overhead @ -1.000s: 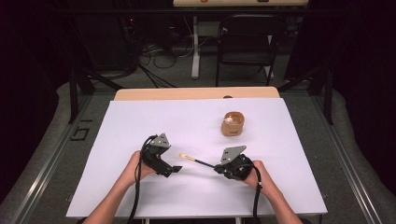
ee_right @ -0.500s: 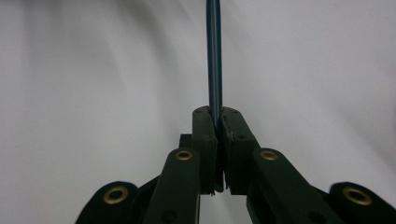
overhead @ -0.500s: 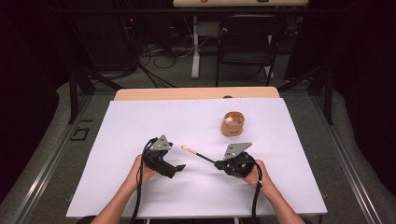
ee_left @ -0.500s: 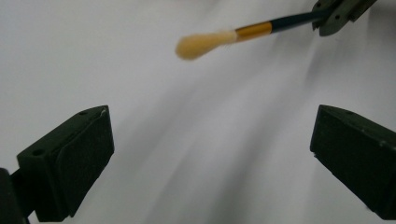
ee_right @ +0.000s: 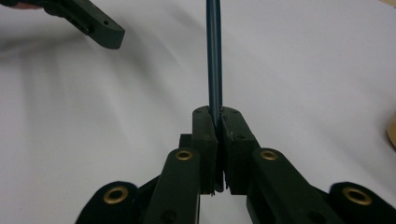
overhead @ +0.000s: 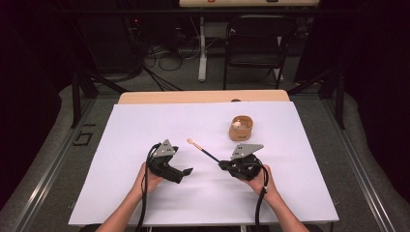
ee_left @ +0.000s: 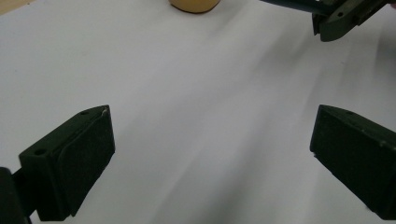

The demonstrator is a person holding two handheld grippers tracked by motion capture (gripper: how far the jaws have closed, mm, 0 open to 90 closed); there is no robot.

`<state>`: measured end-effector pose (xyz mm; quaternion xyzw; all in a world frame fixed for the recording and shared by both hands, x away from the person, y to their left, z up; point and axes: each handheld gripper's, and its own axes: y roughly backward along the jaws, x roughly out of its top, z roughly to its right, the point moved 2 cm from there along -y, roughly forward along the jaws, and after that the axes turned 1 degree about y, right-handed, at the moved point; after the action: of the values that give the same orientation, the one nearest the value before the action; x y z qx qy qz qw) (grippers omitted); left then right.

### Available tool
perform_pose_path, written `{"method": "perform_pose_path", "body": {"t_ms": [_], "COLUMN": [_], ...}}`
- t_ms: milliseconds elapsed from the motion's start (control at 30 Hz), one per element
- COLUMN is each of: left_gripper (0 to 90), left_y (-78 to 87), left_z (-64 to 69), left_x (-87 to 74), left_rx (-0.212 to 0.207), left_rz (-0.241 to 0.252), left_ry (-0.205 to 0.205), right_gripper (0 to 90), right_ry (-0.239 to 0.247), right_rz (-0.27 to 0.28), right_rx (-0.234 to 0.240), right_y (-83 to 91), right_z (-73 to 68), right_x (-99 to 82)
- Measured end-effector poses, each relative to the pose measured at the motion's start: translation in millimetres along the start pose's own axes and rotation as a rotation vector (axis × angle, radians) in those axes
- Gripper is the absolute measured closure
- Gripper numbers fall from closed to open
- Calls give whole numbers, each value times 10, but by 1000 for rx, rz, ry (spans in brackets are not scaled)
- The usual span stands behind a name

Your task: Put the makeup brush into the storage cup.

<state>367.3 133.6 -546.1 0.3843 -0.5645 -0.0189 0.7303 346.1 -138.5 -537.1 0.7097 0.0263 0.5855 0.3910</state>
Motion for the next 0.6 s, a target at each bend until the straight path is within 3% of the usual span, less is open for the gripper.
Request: {"method": "perform_pose_path", "body": {"t_ms": [200, 433, 600], "left_gripper": [30, 32, 23], "left_y": [5, -54, -48], "left_z": [-7, 8, 69], "left_x": [12, 51, 107], "left_rx": [13, -15, -31], "left_rz": [19, 31, 48], "left_ry": [12, 50, 35], "right_gripper": [853, 853, 853], "right_ry": [-21, -33, -31], "right_rz": [26, 56, 76], "right_rx": [-11, -20, -25], "right_y": [-17, 19, 29], "right_z": [-17, -14, -39], "right_x": [42, 30, 43]}}
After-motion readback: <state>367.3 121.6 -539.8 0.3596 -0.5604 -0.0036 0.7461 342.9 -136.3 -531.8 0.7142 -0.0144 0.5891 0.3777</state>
